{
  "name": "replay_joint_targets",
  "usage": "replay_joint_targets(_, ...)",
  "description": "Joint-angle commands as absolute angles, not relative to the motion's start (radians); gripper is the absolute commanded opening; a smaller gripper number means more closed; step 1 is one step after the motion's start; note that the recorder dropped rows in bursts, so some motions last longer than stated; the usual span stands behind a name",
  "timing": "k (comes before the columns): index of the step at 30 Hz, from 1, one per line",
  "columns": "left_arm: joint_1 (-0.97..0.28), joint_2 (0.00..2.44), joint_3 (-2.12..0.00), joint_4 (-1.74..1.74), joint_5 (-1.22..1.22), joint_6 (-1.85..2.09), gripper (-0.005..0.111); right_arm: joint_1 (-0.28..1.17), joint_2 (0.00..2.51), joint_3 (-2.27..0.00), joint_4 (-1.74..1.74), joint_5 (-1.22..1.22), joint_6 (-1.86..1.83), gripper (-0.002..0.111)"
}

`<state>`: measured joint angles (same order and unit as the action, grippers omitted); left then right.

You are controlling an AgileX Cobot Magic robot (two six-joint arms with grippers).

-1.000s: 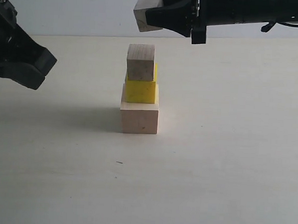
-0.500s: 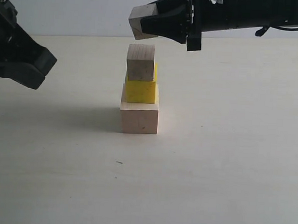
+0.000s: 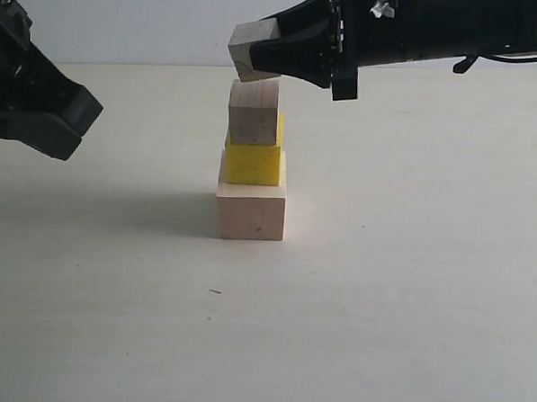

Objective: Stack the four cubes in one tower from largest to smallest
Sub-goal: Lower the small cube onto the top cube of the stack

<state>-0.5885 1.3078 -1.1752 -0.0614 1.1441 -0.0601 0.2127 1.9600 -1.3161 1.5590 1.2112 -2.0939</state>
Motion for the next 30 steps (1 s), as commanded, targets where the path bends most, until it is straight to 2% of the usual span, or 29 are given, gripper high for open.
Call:
replay_joint_targets(1,-0.587,1.299,-1.173,-0.064,1.131,-0.057,0.0,0.22,1.982,-1.311,1.566,1.221,-2.09,0.0)
replay_joint_targets(11,-0.587,1.299,-1.173,-0.062,1.127,-0.055,0.0,0.256,1.989,-1.311,1.568,1.221,-2.106,0.0)
replay_joint_targets(30,-0.587,1.299,-1.173,-0.066,1.131,-0.055,0.0,0.215,1.989,-1.311,1.596,1.221,-2.106,0.0)
